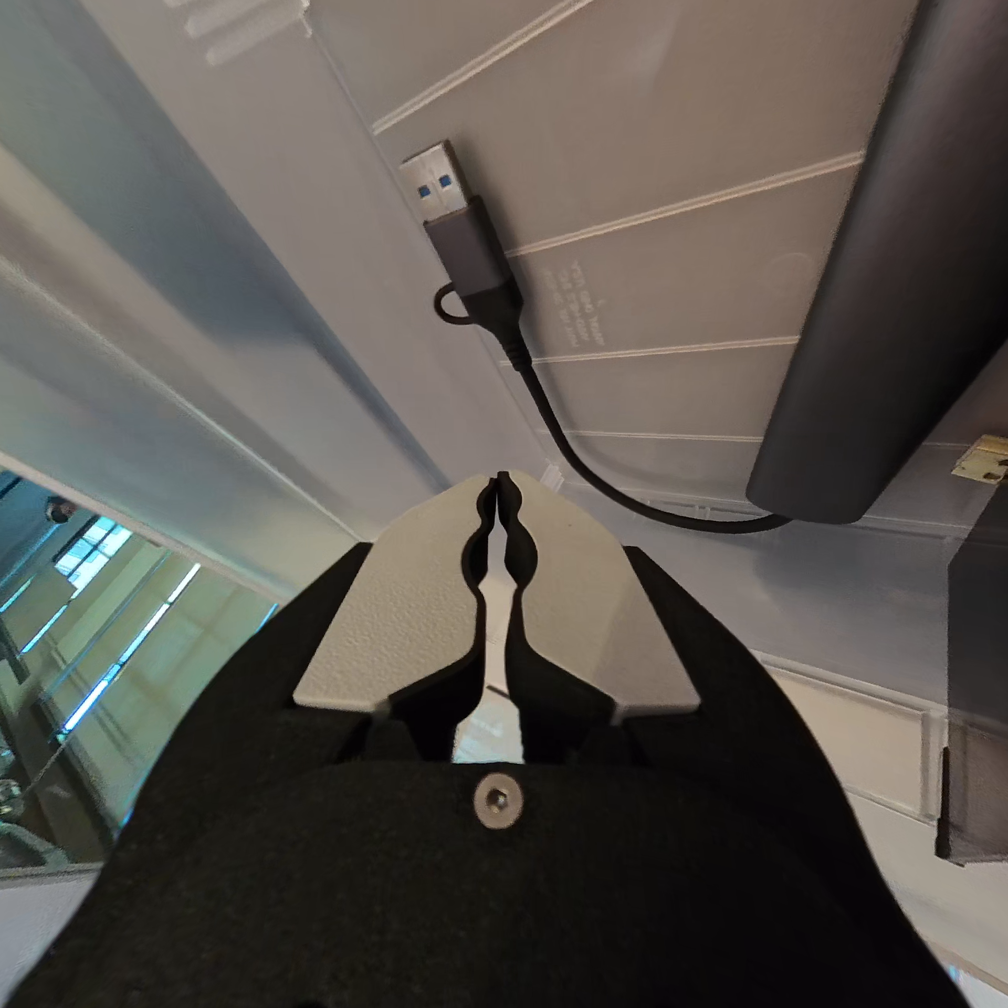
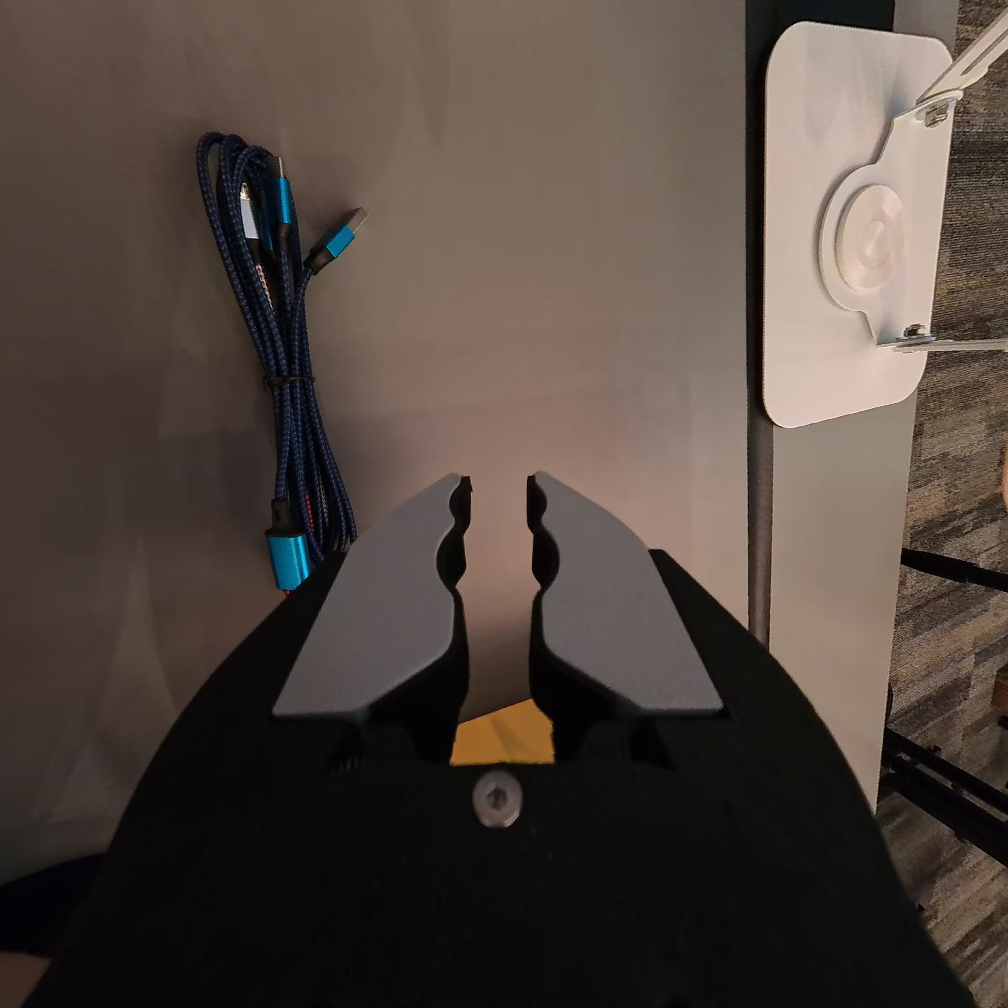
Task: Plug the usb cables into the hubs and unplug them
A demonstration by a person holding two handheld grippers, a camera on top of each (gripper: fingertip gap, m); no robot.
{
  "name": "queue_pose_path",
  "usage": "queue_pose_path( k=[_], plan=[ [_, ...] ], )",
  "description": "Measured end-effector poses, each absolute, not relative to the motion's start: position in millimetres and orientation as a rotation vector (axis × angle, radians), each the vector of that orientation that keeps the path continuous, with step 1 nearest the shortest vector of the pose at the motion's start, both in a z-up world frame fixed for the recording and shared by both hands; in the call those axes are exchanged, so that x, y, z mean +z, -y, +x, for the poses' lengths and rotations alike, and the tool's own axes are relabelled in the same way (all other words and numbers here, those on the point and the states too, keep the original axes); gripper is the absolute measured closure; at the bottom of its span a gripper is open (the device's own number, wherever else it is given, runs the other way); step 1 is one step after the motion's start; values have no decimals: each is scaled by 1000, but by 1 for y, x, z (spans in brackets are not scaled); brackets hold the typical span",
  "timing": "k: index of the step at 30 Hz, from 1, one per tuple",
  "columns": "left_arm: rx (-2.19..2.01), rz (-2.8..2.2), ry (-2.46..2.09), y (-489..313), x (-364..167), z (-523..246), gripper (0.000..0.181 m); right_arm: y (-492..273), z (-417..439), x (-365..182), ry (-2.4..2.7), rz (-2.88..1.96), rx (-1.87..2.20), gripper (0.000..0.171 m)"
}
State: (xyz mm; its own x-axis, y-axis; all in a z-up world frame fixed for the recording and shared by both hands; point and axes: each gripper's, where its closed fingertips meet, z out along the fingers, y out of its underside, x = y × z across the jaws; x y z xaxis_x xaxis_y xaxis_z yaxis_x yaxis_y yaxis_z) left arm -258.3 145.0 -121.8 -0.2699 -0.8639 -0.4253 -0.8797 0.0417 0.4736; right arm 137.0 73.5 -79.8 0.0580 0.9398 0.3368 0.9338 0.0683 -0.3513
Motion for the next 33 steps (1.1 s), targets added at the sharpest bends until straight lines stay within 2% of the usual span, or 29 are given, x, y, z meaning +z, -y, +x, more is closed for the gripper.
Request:
queue_pose_path(
  k=[10,16,33],
  plan=[
    [635,-2300,-1962,-142,-133,-254,170,-75,139,-80,1870,-1861,3,151],
    [645,-2274,-1988,-141,-146,-247,165,-74,139,-82,1878,-1863,-4,151],
    [560,-2417,-1935,-139,-154,-250,177,-72,139,-86,1908,-1861,-17,151]
  ],
)
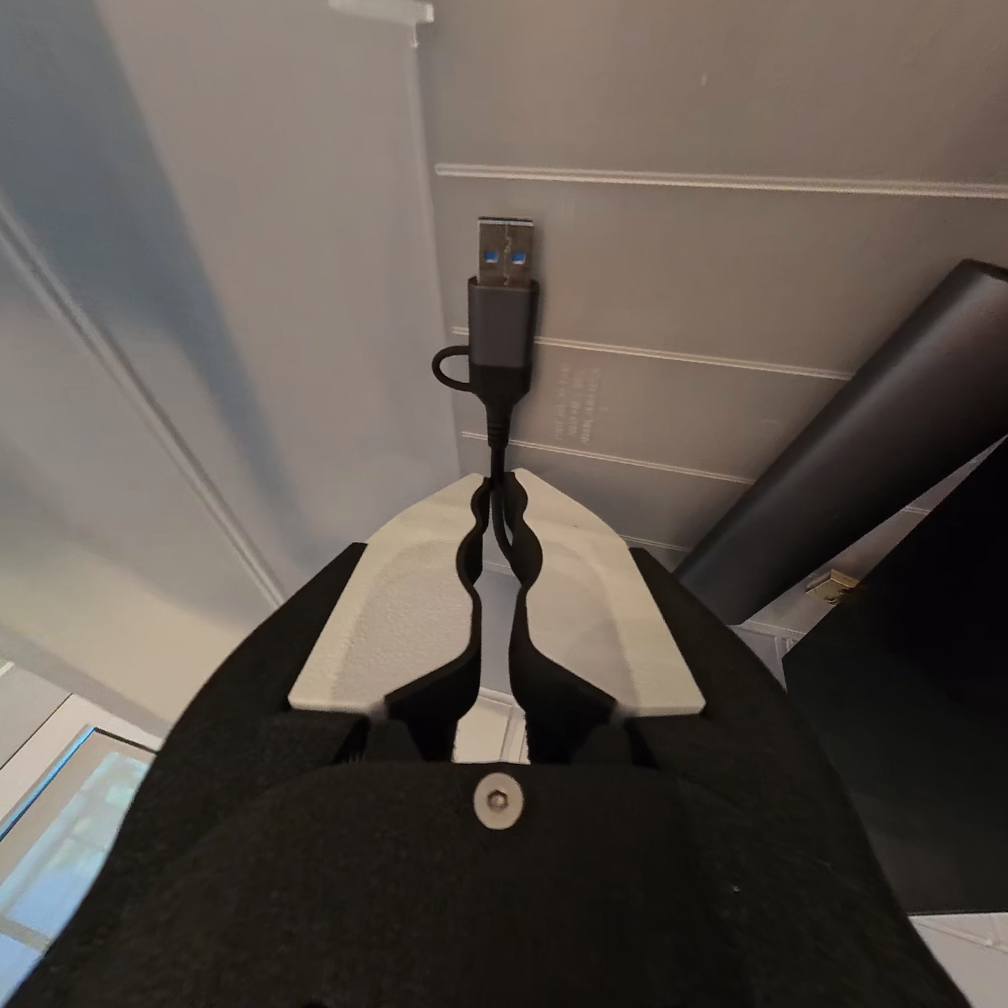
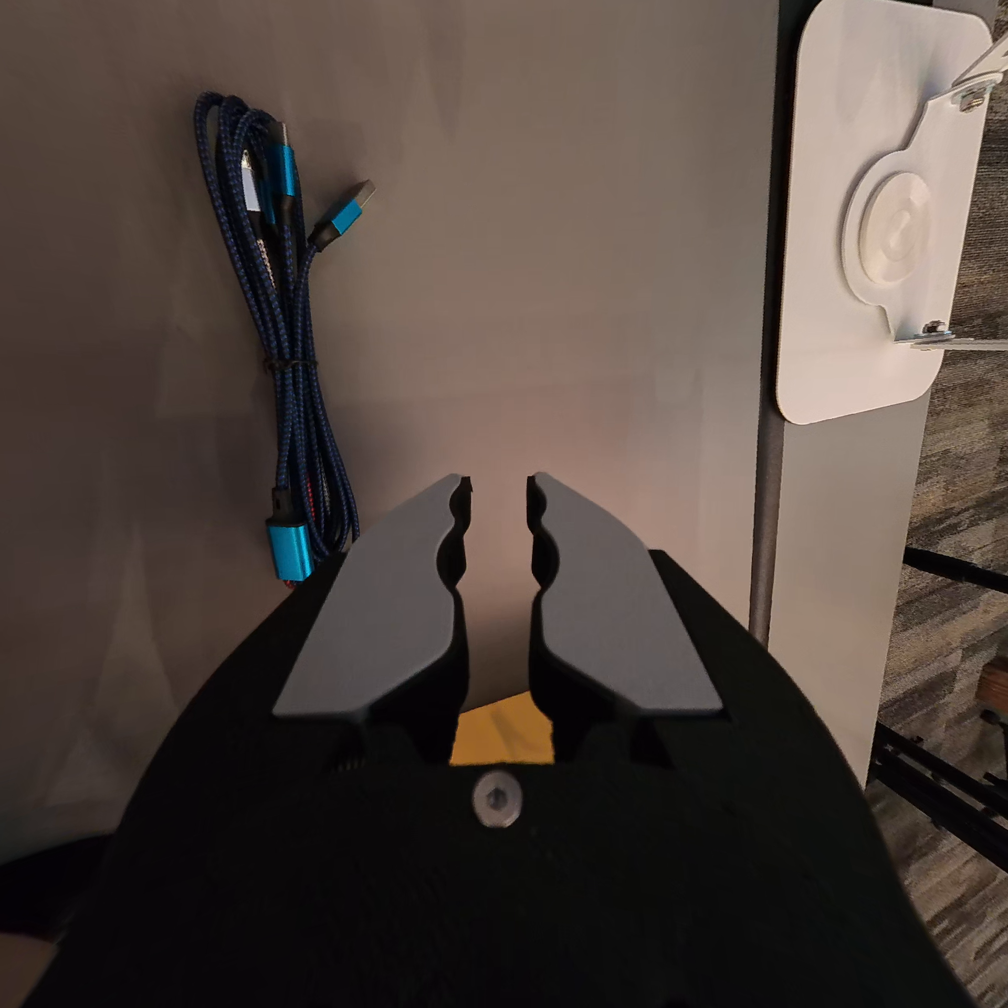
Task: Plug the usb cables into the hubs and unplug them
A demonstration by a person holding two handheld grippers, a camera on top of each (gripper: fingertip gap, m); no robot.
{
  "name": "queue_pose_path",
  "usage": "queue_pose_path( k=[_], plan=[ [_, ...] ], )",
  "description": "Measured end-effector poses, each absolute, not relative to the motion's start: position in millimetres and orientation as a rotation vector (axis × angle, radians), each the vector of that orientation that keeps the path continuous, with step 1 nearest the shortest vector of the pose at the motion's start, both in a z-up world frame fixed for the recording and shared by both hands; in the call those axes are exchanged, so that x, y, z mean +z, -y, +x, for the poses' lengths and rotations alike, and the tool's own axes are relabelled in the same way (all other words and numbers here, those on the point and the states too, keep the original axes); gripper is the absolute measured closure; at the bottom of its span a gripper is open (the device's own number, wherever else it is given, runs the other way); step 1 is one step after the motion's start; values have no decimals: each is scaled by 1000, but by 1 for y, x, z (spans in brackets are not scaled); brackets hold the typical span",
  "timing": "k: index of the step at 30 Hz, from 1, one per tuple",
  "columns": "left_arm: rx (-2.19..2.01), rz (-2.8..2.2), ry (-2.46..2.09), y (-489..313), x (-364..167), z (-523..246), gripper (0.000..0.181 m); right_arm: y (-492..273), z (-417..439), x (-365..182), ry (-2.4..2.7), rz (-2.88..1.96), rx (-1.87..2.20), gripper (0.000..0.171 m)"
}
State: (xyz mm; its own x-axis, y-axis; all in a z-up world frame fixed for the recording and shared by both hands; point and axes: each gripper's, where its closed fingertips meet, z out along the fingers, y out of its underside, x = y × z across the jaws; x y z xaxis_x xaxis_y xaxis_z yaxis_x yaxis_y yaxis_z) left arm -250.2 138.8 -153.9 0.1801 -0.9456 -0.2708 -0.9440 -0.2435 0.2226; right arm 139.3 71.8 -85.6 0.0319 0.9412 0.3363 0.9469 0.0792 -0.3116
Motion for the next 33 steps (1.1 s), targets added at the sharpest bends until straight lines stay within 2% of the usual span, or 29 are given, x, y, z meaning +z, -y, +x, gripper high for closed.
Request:
queue_pose_path(
  k=[13,17,21,33],
  plan=[
    [-443,2390,1880,-120,-154,-247,177,-70,139,-86,1924,-1858,-19,151],
    [-377,2484,1841,-125,-153,-242,164,-69,139,-88,1934,-1858,-27,151],
    [-368,2514,1851,-131,-153,-238,161,-69,139,-88,1934,-1859,-25,151],
    [-386,2512,1815,-131,-154,-240,171,-69,140,-87,1938,-1855,-34,152]
  ],
)
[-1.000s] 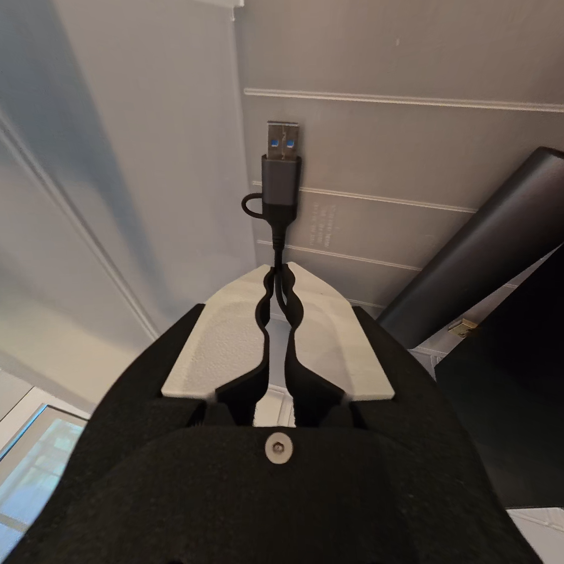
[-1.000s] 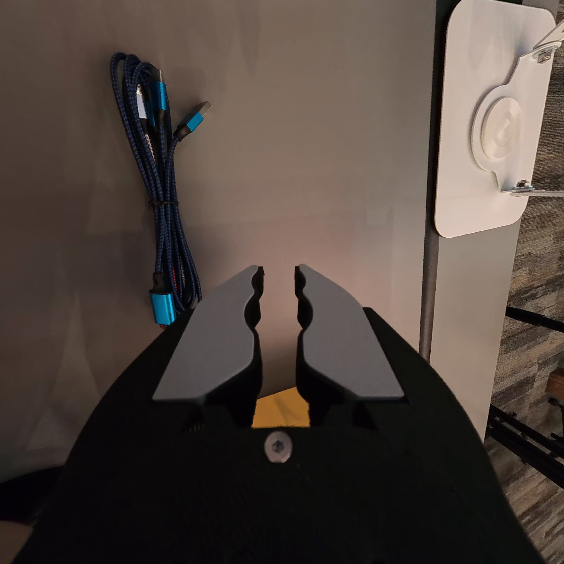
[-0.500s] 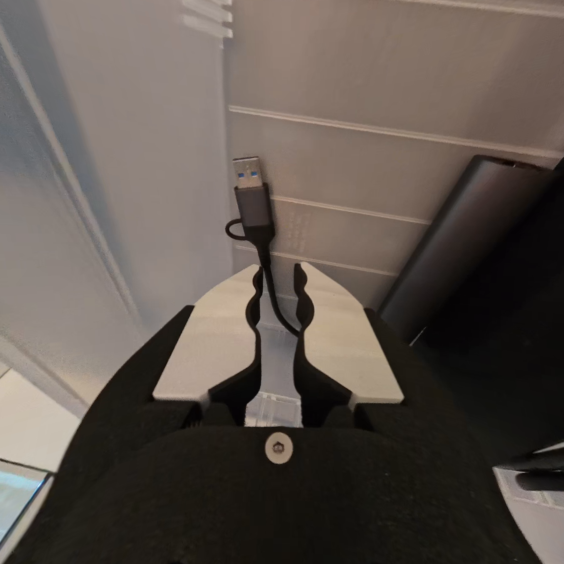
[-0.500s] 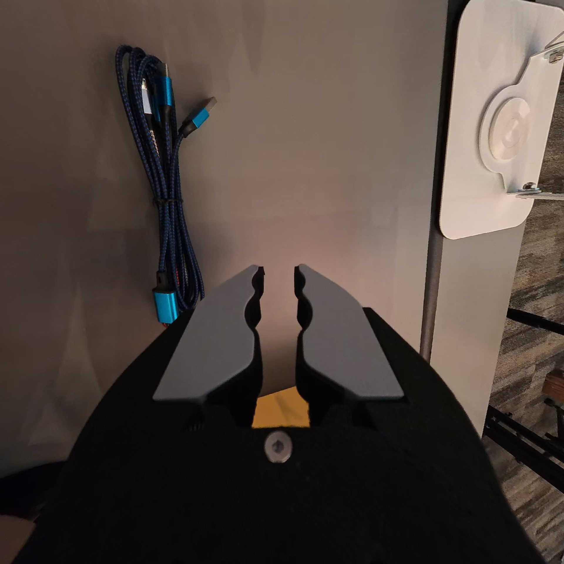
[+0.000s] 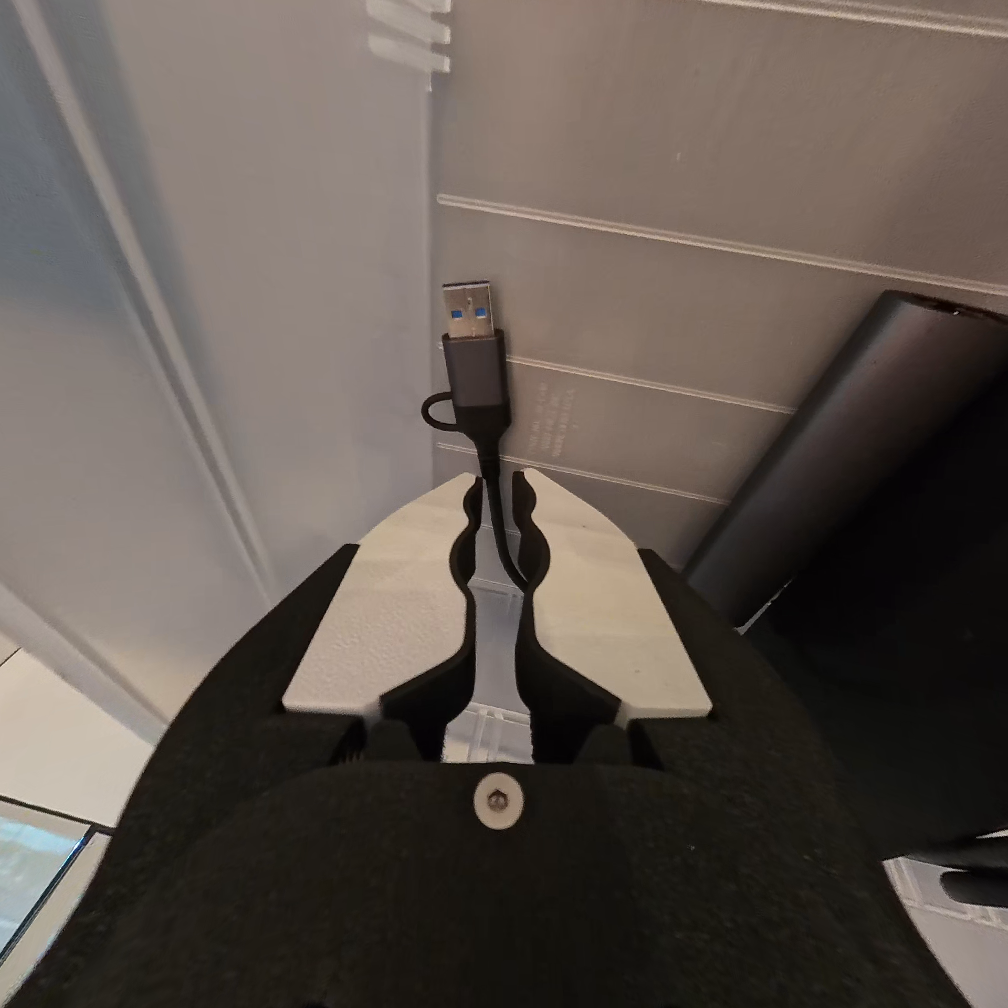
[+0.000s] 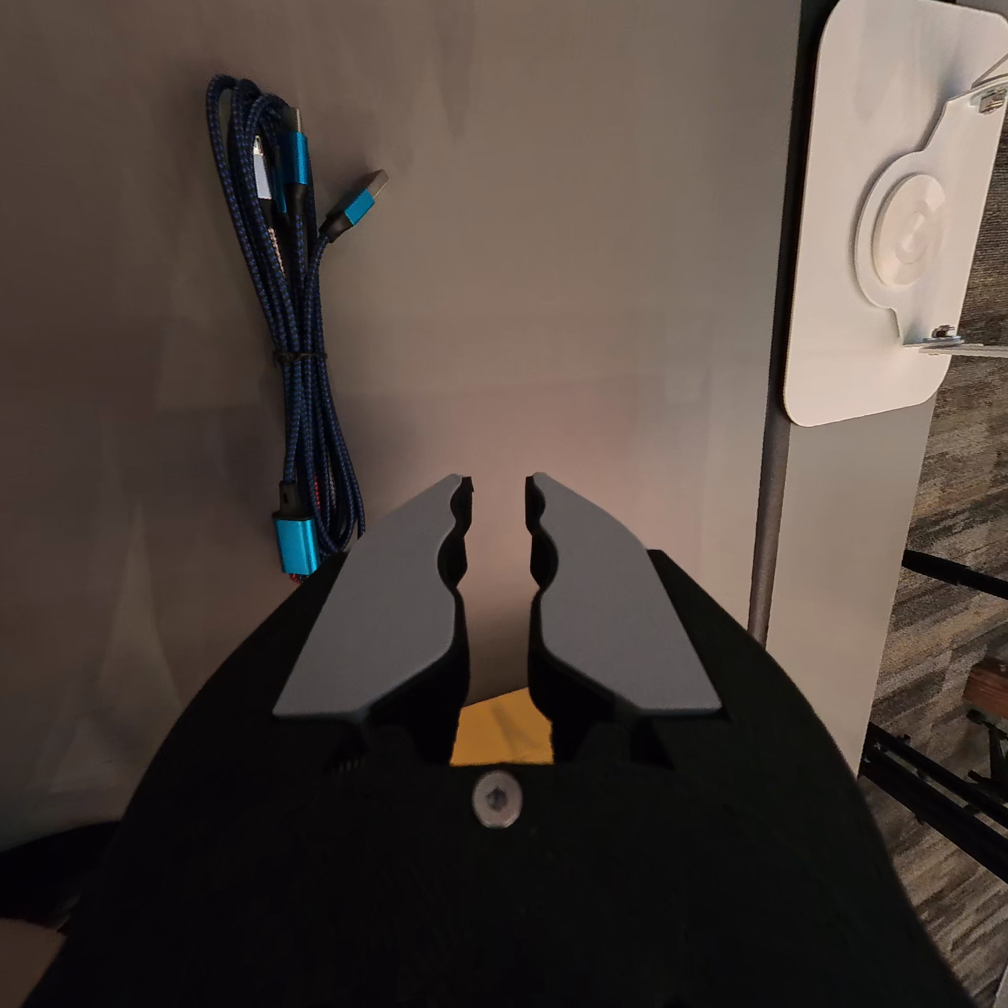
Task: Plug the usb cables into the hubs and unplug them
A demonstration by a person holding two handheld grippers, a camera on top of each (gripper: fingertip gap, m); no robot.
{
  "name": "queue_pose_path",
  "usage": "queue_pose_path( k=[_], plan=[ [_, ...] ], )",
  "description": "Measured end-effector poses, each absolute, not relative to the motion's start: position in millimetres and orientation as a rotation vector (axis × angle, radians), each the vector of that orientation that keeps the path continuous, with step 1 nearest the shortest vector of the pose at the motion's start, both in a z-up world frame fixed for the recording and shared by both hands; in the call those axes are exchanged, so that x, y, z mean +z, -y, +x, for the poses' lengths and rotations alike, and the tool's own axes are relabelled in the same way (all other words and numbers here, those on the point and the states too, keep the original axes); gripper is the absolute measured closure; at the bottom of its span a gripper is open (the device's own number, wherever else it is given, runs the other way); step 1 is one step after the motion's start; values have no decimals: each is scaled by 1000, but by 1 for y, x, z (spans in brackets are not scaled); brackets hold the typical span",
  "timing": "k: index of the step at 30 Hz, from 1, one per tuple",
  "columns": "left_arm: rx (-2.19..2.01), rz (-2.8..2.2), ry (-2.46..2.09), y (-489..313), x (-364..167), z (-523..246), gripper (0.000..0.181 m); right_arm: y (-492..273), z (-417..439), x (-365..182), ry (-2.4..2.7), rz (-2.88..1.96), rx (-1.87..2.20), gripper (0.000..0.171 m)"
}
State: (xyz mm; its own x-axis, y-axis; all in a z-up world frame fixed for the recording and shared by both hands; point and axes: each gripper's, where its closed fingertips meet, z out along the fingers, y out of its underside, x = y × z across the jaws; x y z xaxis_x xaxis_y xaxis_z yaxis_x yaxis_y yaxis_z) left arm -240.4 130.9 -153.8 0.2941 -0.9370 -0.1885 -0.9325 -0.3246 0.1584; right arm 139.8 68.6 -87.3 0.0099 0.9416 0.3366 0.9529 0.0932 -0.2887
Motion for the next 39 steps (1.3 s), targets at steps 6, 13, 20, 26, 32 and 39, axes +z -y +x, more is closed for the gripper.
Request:
queue_pose_path(
  k=[6,13,20,26,32,39],
  plan=[
    [-423,2509,1832,-130,-154,-240,172,-68,140,-87,1942,-1851,-37,152],
    [-419,2481,1801,-123,-154,-240,177,-67,140,-85,1944,-1846,-35,153],
    [-338,2523,1742,-122,-155,-240,176,-65,140,-86,1956,-1841,-40,153],
    [-340,2498,1756,-123,-155,-240,175,-65,140,-86,1957,-1840,-38,153],
    [-352,2453,1847,-126,-154,-241,170,-63,140,-88,1971,-1838,-37,153],
    [-322,2393,1887,-125,-155,-240,173,-62,140,-89,1985,-1837,-42,154]
  ],
)
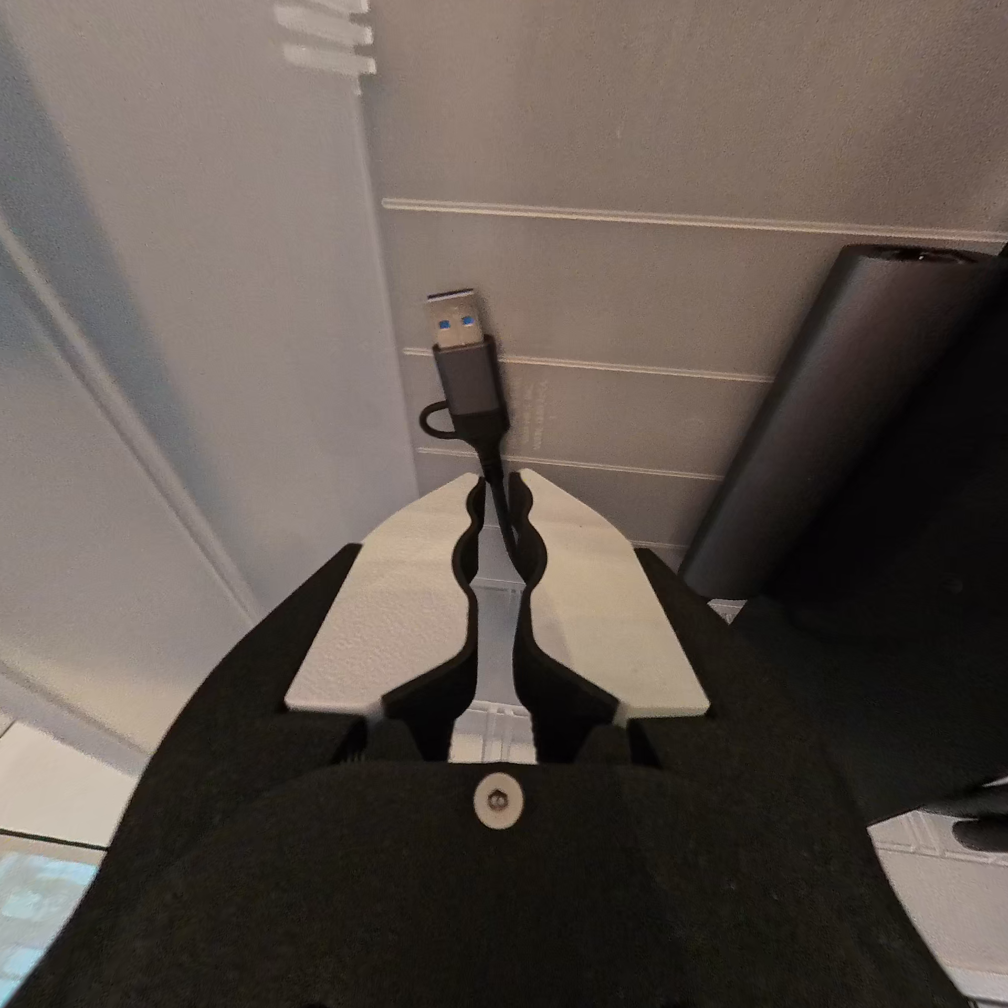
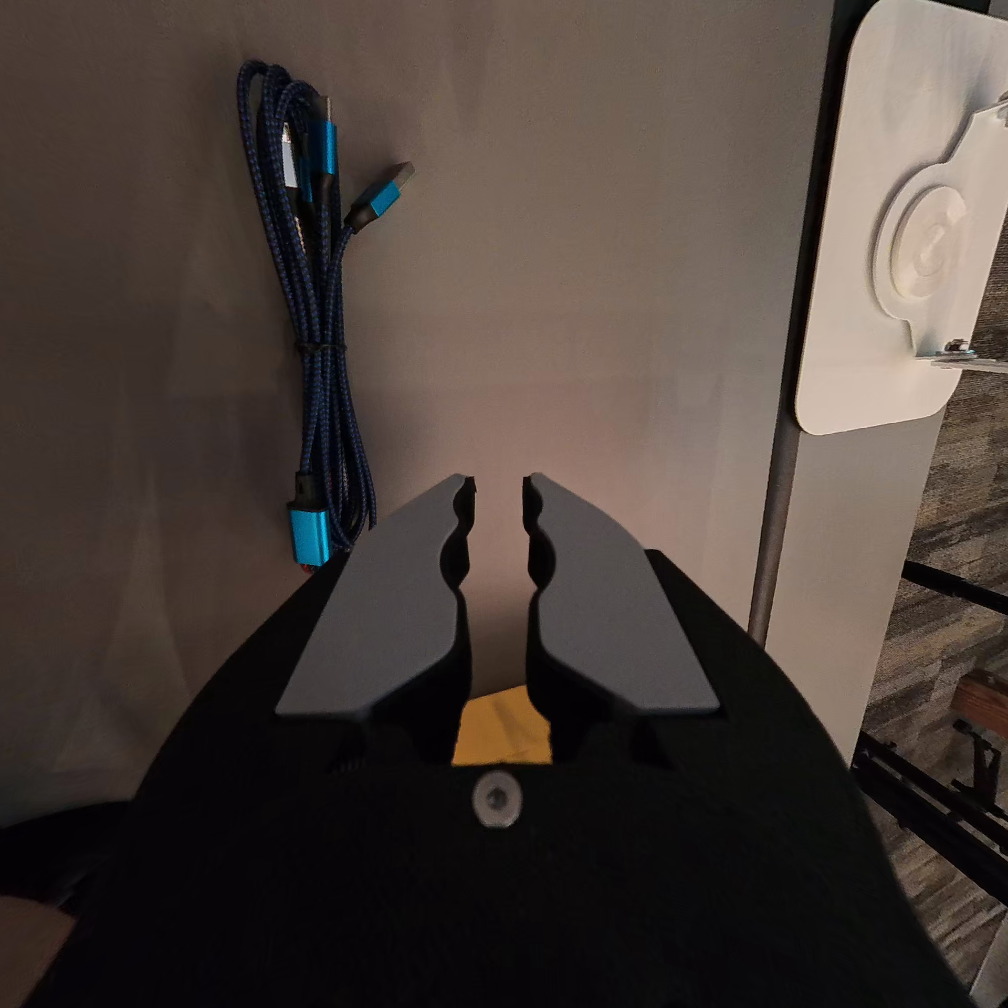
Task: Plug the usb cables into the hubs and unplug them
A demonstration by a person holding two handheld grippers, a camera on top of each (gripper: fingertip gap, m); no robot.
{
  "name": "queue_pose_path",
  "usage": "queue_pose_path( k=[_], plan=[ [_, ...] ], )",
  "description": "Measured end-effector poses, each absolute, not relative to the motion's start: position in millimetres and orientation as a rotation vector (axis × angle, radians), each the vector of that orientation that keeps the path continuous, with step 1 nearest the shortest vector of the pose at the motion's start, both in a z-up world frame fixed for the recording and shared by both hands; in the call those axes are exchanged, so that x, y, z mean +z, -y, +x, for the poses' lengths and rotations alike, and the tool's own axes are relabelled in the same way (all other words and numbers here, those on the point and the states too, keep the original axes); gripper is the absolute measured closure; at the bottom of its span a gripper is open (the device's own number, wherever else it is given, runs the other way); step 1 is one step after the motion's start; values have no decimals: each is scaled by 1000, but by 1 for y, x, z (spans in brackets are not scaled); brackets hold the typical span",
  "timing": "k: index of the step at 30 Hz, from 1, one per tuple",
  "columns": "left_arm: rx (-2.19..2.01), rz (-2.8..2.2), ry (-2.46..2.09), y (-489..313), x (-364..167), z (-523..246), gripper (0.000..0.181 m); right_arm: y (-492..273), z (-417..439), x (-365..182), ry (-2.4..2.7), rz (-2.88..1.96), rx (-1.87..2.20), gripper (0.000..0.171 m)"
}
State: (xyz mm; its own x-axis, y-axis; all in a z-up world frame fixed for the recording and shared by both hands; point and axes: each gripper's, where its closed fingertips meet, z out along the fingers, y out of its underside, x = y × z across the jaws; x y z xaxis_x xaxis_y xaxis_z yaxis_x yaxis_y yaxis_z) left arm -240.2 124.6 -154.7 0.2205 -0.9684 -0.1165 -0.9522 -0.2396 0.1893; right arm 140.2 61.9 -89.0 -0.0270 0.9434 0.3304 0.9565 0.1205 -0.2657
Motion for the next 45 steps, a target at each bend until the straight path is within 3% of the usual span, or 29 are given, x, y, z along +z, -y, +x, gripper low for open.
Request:
queue_pose_path(
  k=[16,30,45],
  plan=[
    [-353,2508,1899,-127,-145,-240,177,-60,139,-88,1995,-1825,-32,155],
    [-562,3004,2001,-140,-70,-229,177,-61,132,-86,1957,-1830,36,155],
    [-728,3156,2106,-134,-7,-198,181,-64,124,-78,1902,-1814,107,155]
  ],
)
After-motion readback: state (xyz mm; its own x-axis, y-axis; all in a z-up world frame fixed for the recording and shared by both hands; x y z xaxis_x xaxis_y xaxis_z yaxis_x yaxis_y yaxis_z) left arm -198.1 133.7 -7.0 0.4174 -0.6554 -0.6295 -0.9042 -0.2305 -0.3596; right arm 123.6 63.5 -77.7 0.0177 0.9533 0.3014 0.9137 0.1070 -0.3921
